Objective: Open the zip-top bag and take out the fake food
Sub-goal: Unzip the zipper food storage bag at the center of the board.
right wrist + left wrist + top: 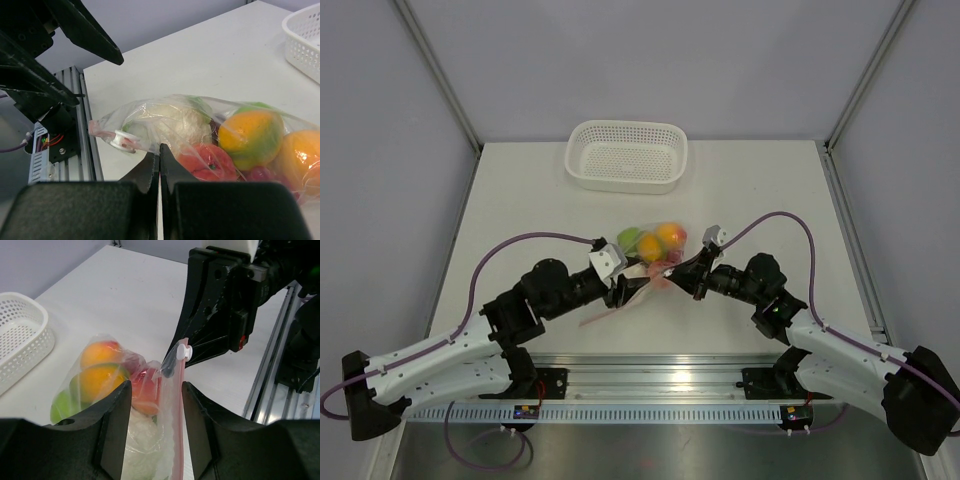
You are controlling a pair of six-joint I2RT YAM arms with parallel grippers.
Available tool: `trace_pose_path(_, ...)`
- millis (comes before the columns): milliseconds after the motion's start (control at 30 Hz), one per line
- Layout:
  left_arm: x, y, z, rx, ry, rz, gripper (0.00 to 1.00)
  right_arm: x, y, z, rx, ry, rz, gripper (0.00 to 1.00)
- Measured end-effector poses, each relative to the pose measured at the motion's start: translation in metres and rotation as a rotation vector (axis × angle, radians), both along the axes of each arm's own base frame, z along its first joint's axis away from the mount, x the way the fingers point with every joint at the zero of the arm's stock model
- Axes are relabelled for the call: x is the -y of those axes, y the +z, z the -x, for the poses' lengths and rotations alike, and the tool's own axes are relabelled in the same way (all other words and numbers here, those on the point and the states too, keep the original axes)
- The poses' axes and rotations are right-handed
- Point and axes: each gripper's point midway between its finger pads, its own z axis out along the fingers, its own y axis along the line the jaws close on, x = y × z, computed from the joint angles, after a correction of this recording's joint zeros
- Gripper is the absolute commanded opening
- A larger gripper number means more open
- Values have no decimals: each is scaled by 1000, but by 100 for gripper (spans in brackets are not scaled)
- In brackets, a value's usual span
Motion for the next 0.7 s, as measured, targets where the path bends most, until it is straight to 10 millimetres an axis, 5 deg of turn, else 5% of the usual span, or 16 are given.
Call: trace_pose_path(700,29,-10,29,60,-156,-38,53,-5,10,2,-147,2,-30,0)
